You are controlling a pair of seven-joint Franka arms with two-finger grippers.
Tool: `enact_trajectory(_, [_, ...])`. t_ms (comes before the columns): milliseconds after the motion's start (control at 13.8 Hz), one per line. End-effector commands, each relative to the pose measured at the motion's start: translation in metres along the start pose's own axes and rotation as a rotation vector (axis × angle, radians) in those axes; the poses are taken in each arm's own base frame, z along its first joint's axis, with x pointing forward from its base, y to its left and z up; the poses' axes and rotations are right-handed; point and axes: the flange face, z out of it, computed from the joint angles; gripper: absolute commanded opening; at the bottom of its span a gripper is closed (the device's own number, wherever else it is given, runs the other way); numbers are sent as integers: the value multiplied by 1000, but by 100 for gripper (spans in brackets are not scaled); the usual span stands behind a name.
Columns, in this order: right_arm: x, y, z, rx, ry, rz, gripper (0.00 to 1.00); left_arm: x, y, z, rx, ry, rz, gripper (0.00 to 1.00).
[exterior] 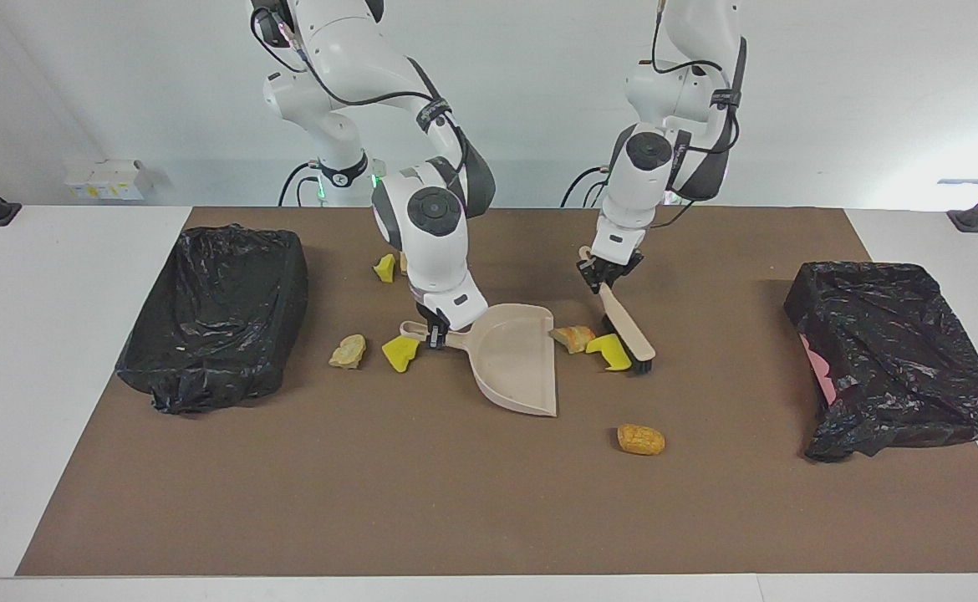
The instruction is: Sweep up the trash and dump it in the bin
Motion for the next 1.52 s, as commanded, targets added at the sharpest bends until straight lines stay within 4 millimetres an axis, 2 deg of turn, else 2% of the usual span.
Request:
enact_trajectory(0, [2,-11,-3,3,-12,-61,0,3,37,6,-32,1,29,0])
enact_trajectory(145, [16,-22,-4,3,-13,-80,0,-7,70,3,-71,13,69,0])
enact_trajectory(289, [16,-22,-4,1,-11,-81,0,-15,107,-20,-99,-15,90,0])
enact_trajectory(434, [16,-21,-4,-2,-9,-80,0,-7,112,-39,-100,-19,96,0])
enact_trajectory(579, [16,-21,-4,0,-10,-80,0,1,107,-42,-97,-13,87,0])
enact_trajectory(651, [16,-21,-4,0,-10,-80,0,8,100,-41,-89,-11,76,0])
enact_trajectory(796, [16,-21,-4,-2,-9,-80,0,38,78,-42,-58,24,71,0])
enact_trajectory(1013, [15,-22,-3,1,-11,-80,0,102,54,-54,-18,32,116,0])
enact_trajectory(1230, [16,-22,-3,-1,-10,-80,0,167,11,-61,10,16,242,0])
enact_trajectory(1375, [16,-22,-3,1,-10,-76,0,196,-19,-63,9,27,295,0])
enact_trajectory(1447, [15,-22,-3,4,-9,-69,0,206,-27,-64,13,27,329,0])
